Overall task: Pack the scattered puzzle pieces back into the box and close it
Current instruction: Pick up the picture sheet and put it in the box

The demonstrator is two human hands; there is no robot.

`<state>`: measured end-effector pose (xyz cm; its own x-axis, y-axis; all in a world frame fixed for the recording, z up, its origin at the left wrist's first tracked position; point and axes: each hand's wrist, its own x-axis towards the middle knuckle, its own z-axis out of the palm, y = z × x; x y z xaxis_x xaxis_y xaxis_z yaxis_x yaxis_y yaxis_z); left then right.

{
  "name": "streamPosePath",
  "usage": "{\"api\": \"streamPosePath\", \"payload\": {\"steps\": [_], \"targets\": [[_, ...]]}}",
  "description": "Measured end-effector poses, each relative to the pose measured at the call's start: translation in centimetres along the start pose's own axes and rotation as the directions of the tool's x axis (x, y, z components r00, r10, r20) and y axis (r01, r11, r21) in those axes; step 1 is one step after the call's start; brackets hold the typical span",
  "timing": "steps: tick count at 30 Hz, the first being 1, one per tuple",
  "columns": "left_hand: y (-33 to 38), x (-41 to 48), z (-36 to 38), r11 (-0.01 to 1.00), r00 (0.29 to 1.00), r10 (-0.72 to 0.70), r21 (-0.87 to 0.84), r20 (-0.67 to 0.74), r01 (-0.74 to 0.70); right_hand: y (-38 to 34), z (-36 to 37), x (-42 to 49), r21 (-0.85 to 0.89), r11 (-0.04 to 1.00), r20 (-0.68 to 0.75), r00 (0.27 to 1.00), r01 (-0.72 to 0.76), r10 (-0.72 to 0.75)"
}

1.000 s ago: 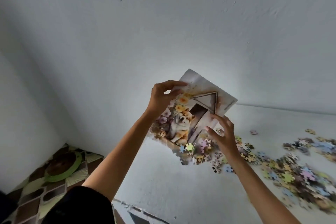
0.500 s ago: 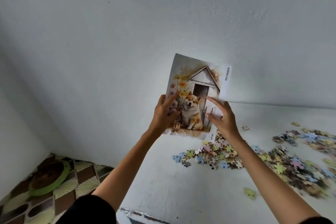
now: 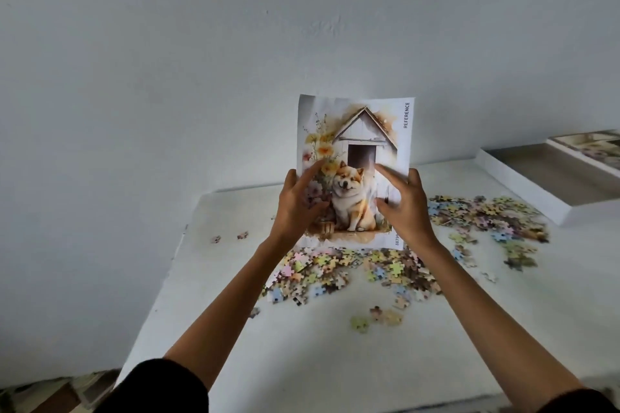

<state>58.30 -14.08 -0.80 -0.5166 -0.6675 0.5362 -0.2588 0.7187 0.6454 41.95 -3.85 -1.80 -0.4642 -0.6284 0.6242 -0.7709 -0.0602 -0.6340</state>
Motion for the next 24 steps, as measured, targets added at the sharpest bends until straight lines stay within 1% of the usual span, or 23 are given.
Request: {"api": "streamPosePath", "payload": {"steps": [6, 11, 15, 19, 20, 24], "targets": [[5.2, 2.2, 9.2, 0.993, 0.993, 0.08, -0.093, 0.092, -0.071, 6.4, -8.6, 0.3, -0.096, 0.992, -0.061, 0.995, -0.079, 0.073], [10.2, 3.7, 17.1, 0.986, 0.987, 0.112, -0.134, 0.115, -0.096, 11.8, -16.0, 1.2, -0.118, 0.988, -0.085, 0.992, -0.104, 0.094], [14.4, 5.0, 23.1, 0.977, 0.986, 0.134, -0.181, 0.103, -0.114, 16.2, -21.7, 2.0, -0.161, 0.978, -0.106, 0.988, -0.131, 0.115], [18.0, 6.7, 29.0, 0.974, 0.984, 0.13, -0.201, 0.123, -0.104, 20.2, -27.0, 3.5, -0.21, 0.959, -0.144, 0.976, -0.191, 0.162], [18.1, 6.9, 29.4, 0.976, 0.985, 0.12, -0.196, 0.127, -0.094, 20.7, -27.4, 3.9, -0.209, 0.959, -0.136, 0.977, -0.19, 0.164], [20.2, 9.4, 34.4, 0.982, 0.978, 0.041, -0.19, 0.203, -0.002, 25.2, -30.8, 6.5, -0.227, 0.954, -0.139, 0.976, -0.197, 0.168]]}}
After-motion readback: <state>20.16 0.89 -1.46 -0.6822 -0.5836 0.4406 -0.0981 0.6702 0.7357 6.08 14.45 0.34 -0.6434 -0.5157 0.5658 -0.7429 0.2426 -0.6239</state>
